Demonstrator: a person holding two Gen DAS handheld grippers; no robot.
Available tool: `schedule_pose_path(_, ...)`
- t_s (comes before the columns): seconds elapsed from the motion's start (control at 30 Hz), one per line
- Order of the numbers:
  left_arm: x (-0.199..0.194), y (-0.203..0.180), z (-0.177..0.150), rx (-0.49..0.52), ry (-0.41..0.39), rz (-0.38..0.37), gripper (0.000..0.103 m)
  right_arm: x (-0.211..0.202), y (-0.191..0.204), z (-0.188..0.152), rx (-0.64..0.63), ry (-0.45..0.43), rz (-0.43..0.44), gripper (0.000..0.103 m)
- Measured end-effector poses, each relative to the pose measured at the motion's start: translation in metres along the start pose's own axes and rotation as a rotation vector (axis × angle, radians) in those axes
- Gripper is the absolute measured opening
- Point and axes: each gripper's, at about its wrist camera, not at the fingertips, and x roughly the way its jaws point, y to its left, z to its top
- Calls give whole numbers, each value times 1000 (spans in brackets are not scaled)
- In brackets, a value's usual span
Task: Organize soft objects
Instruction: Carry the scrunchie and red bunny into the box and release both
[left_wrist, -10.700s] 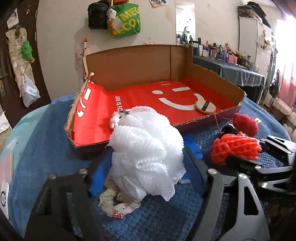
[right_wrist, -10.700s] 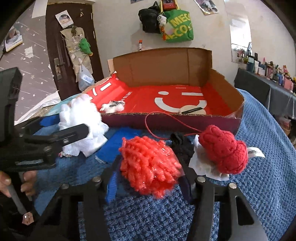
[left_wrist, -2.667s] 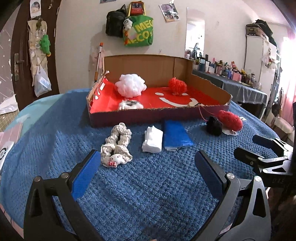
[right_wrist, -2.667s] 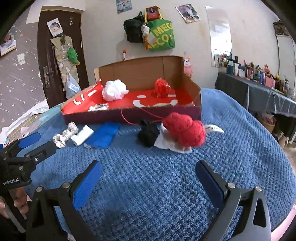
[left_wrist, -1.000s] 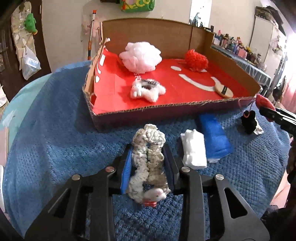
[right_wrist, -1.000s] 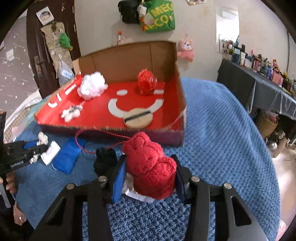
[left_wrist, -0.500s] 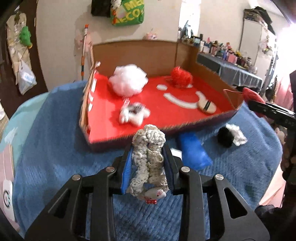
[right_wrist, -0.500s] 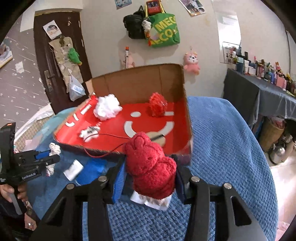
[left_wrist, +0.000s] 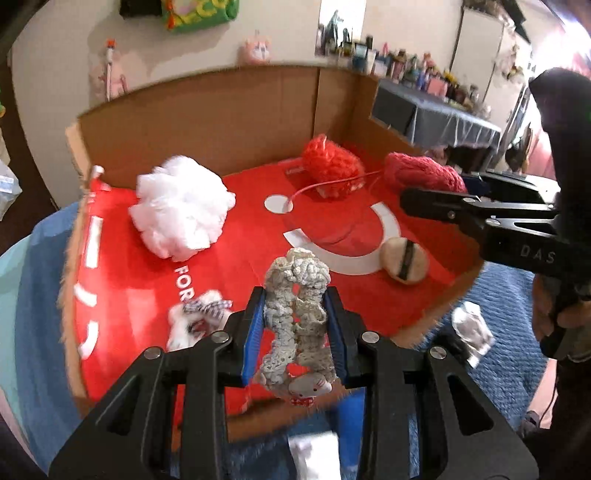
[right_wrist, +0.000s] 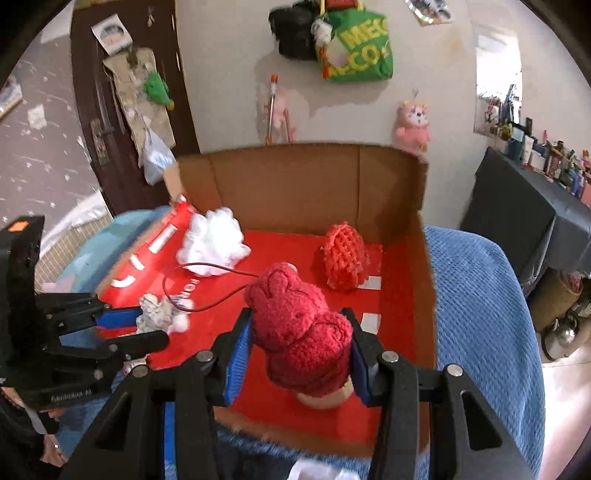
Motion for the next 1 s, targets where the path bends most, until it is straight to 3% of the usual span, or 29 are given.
schedule_pose_path(0.3, 53, 9, 22, -9, 120, 17, 30, 61, -7, 17, -30, 182, -57, 49)
schedule_pose_path(0.63, 73, 9, 37, -36, 155, 45, 30, 100, -10, 12, -42, 318, -108, 49)
schedule_pose_path(1.0, 79, 3, 41, -18, 163, 75, 30, 112, -13, 10, -30, 347, -120, 50)
